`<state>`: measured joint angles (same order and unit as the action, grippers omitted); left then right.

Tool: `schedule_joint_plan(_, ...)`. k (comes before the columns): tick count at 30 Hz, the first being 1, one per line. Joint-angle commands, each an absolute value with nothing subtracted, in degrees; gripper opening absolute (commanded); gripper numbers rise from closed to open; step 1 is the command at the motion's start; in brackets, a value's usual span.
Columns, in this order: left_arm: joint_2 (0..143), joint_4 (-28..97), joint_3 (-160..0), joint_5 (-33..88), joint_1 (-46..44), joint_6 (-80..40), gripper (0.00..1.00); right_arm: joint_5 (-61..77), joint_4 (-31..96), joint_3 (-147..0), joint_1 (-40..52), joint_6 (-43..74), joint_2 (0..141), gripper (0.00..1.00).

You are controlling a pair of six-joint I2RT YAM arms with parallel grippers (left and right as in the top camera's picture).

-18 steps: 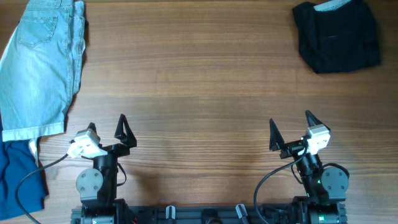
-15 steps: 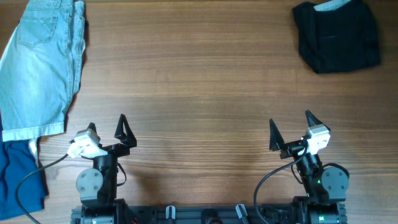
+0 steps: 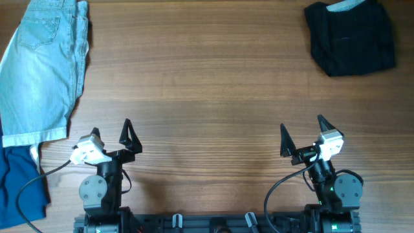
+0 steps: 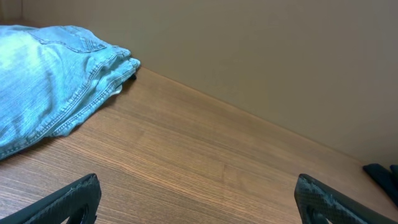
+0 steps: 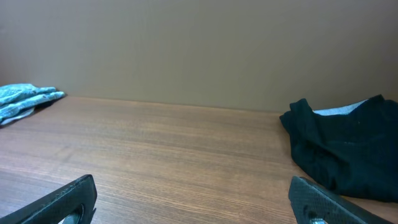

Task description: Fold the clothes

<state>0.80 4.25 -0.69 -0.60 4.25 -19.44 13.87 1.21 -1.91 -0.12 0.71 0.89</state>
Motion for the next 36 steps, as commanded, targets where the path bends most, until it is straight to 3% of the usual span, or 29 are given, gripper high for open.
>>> schedule_joint_plan(1, 0.16, 4.12, -0.32, -0.51, 4.67, -19.81, 1.00, 13.39, 1.10, -1.37, 0.14, 0.01, 0.69, 1.00)
schedule_joint_plan(23, 0.16, 4.08, -0.32, -0.97, 4.67, -19.79, 1.00, 12.80, 1.10, -1.37, 0.14, -0.03, 0.71, 1.00)
schedule_joint_plan(36, 3.92, 1.83, -5.54, 0.67, 4.69, -15.16, 1.00, 12.49, -9.93, -4.14, 0.14, 1.69, 7.49, 1.00)
